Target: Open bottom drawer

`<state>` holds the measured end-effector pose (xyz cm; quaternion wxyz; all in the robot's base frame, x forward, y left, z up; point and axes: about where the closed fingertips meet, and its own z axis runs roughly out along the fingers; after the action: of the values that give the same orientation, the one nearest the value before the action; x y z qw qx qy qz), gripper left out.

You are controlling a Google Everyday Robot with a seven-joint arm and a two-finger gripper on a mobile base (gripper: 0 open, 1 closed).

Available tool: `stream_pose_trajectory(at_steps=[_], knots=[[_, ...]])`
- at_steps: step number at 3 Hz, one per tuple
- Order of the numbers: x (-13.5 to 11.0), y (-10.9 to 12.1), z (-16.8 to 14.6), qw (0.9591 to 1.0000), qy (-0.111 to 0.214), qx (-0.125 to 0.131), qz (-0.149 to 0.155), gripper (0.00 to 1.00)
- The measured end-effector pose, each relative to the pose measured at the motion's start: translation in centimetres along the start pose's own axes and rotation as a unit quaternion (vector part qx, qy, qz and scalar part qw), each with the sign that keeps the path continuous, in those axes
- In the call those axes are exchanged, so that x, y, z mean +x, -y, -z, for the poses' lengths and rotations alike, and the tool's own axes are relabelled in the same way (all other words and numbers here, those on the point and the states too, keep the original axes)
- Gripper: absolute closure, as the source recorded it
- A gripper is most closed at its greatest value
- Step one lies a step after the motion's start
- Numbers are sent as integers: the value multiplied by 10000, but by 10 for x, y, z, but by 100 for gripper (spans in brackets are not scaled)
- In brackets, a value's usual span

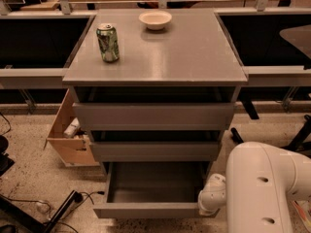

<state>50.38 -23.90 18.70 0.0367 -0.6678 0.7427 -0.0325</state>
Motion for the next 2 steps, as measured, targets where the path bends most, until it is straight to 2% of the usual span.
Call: stream_pose_trajectory(at_steps=[2], knots=[[0,0,0,10000,0,0,0,50]])
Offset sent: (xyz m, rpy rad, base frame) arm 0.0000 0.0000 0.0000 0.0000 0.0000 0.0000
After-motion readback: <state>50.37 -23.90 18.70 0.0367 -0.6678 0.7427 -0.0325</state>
